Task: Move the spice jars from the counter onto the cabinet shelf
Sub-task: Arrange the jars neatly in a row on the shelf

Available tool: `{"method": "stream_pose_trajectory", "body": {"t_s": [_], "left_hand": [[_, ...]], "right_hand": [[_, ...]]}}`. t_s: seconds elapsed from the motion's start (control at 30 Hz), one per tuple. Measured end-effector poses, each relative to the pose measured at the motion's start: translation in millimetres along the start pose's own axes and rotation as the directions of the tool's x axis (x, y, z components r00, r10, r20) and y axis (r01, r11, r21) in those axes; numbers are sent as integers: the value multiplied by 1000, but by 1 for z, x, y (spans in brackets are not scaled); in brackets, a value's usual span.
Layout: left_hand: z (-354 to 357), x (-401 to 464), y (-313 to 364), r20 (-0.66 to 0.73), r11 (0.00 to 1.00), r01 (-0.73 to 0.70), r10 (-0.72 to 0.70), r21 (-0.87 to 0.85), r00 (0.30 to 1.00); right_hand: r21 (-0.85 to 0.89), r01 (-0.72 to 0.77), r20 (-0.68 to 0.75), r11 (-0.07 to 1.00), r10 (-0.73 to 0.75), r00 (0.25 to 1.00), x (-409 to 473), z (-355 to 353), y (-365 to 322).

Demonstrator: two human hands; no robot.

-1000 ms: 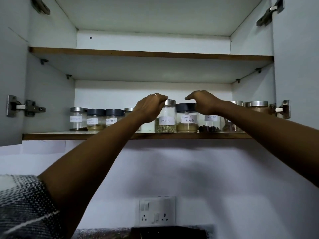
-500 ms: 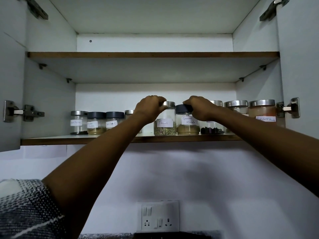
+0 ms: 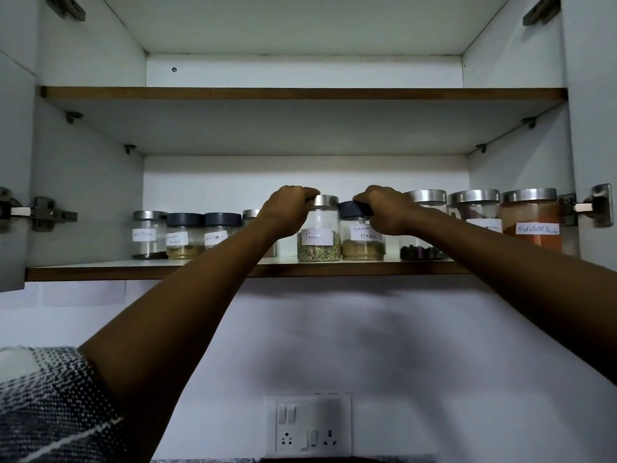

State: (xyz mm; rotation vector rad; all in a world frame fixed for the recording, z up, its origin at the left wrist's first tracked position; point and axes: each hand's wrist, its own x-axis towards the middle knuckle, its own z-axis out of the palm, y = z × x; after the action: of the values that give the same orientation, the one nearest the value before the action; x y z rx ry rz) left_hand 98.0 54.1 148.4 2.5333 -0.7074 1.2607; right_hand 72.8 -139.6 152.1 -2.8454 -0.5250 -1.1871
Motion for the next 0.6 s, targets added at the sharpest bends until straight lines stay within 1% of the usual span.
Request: {"method": "stream_pose_trajectory", "body": {"t_s": [0.1, 0.33, 0.47, 0.6], "left_hand": [[4, 5, -6, 25, 1000, 14, -14, 14, 1000], [20, 16, -28, 67, 999, 31, -30, -10, 997], [28, 19, -37, 67, 999, 43, -42, -20, 997], [38, 26, -50, 55, 1000, 21, -21, -1, 998]], "right_hand": [[12, -1, -2, 1000, 1, 1000, 7, 7, 0], [6, -9, -2, 1000, 9, 1000, 25, 27, -1], [12, -10, 5, 1000, 10, 1000, 36, 36, -1], [19, -4, 16, 1000, 4, 1000, 48, 49, -1]]}}
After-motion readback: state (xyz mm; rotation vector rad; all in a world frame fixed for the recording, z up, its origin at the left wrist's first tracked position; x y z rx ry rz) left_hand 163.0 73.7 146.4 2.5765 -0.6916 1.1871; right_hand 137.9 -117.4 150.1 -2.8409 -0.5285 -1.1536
